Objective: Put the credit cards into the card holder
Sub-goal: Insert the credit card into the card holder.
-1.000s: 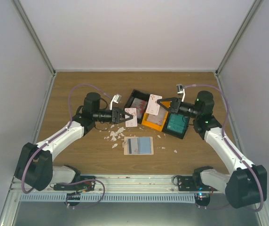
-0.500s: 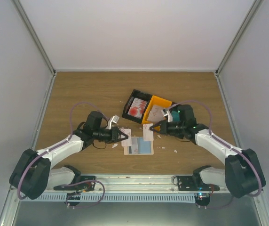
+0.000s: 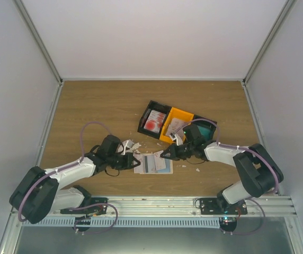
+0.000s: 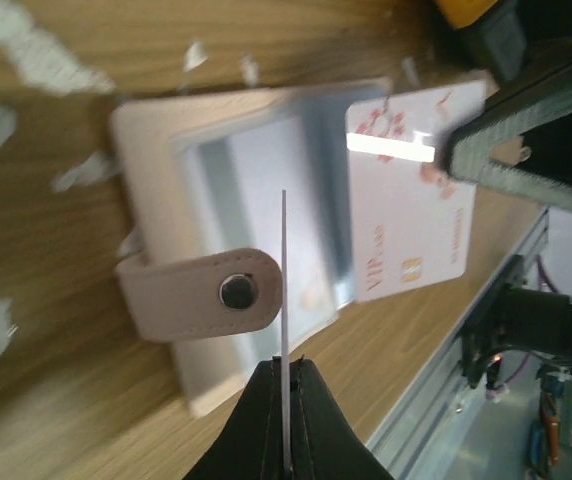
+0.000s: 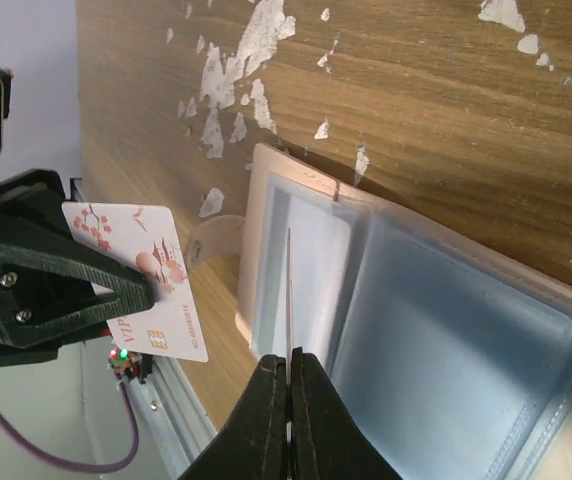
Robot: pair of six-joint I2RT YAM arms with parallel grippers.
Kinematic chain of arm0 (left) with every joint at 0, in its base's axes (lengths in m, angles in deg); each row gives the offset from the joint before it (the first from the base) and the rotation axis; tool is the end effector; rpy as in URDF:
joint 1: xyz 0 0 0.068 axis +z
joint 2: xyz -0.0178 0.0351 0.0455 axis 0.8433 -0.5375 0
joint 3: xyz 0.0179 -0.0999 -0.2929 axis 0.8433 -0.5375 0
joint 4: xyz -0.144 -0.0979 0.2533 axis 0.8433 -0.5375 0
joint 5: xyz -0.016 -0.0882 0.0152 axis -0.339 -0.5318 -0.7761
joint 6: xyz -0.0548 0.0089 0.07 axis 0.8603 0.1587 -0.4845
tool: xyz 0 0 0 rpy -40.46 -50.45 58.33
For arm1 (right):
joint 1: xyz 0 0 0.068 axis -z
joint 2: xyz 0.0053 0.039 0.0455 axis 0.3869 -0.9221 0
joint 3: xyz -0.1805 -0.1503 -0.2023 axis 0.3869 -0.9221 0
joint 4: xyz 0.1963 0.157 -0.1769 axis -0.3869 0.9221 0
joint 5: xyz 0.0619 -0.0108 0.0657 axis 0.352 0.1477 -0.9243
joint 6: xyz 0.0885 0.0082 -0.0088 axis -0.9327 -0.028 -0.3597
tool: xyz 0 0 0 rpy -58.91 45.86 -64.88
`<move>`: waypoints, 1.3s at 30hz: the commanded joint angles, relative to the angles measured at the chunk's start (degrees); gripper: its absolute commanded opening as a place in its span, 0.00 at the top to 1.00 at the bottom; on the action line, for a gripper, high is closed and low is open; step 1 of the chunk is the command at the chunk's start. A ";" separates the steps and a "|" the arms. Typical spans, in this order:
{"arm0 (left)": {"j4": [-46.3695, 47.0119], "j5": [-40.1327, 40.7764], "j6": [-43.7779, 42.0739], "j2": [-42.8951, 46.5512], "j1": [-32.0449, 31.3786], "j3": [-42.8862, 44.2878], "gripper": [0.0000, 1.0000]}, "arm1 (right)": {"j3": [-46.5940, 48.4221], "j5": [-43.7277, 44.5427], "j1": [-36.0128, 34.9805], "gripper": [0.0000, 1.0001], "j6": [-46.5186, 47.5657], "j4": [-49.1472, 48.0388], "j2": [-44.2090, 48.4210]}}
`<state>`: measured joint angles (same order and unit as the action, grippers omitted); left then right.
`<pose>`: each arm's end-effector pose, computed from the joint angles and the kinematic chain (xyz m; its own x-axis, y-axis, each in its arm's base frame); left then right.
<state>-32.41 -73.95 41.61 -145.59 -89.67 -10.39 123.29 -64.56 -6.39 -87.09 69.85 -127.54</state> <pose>0.1961 -0.1763 0.1280 -0.9704 -0.0297 -0.2397 0.1672 0.6338 -0.7552 0.2391 0.1979 0.1184 -0.9913 -0.0380 -0.1262 -0.1259 0.5548 0.8224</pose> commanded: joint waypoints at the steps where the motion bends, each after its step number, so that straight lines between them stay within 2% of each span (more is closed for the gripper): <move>1: -1.55 6.25 -0.12 4.62 -0.61 -3.57 1.00 | 0.38 3.92 -1.33 0.99 -1.27 -3.48 -1.75; 7: -1.67 8.71 1.06 6.31 -0.66 -6.78 1.00 | -1.47 5.32 -1.45 1.00 -3.79 -6.14 -2.91; 20: -0.40 8.20 0.41 1.34 -0.65 -6.97 1.00 | -3.24 -3.30 -1.45 0.99 -11.98 -15.61 -10.47; 26: 0.01 6.42 0.00 0.21 -0.69 -6.95 1.00 | -4.67 -0.62 -1.53 0.99 -16.30 -15.58 -9.48; 39: 0.05 2.70 -3.23 -1.21 -0.69 -5.78 1.00 | -5.15 3.75 -1.98 0.99 -16.05 -12.81 -8.33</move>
<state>-32.49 -70.72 40.53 -144.90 -90.02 -16.86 119.02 -64.17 -8.11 -101.30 53.92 -135.82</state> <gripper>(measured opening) 0.026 0.008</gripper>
